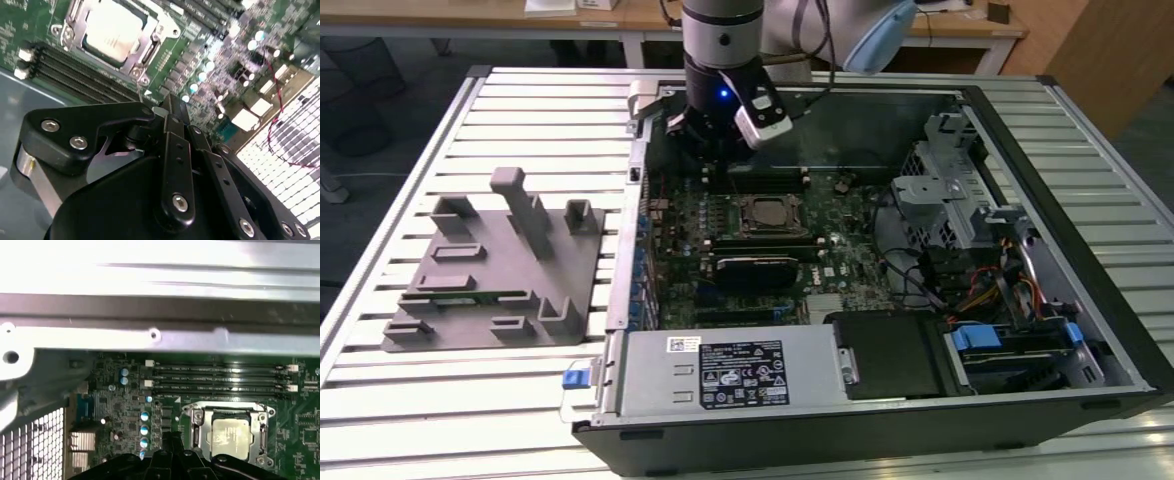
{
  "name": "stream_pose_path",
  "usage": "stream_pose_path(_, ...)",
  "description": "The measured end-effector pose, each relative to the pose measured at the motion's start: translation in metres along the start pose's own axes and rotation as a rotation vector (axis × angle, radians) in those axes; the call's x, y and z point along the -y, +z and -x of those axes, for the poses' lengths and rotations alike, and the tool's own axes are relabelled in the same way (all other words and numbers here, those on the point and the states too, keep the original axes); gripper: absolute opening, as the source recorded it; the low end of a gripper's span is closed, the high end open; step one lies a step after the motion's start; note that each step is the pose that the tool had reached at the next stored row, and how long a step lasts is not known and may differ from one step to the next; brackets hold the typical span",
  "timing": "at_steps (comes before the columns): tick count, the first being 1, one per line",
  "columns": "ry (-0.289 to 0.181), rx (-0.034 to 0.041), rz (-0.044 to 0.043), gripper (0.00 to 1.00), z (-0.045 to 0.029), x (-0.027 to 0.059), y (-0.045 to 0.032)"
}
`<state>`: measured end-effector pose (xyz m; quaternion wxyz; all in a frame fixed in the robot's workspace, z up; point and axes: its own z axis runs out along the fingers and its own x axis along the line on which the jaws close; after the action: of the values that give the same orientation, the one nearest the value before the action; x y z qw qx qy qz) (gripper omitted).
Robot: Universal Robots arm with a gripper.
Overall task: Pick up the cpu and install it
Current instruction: 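Install the first cpu locking lever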
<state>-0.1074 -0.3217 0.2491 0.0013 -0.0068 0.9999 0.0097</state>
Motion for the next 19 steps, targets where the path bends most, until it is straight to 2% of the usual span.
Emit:
stream_pose_path(7,0.000,0.0001,0.0001,0.11,-0.0043,-0.0111,0.0003)
stream_pose_path(19,-0.001,0.0001,-0.0001,0.11,-0.0026,-0.0120,-0.0032)
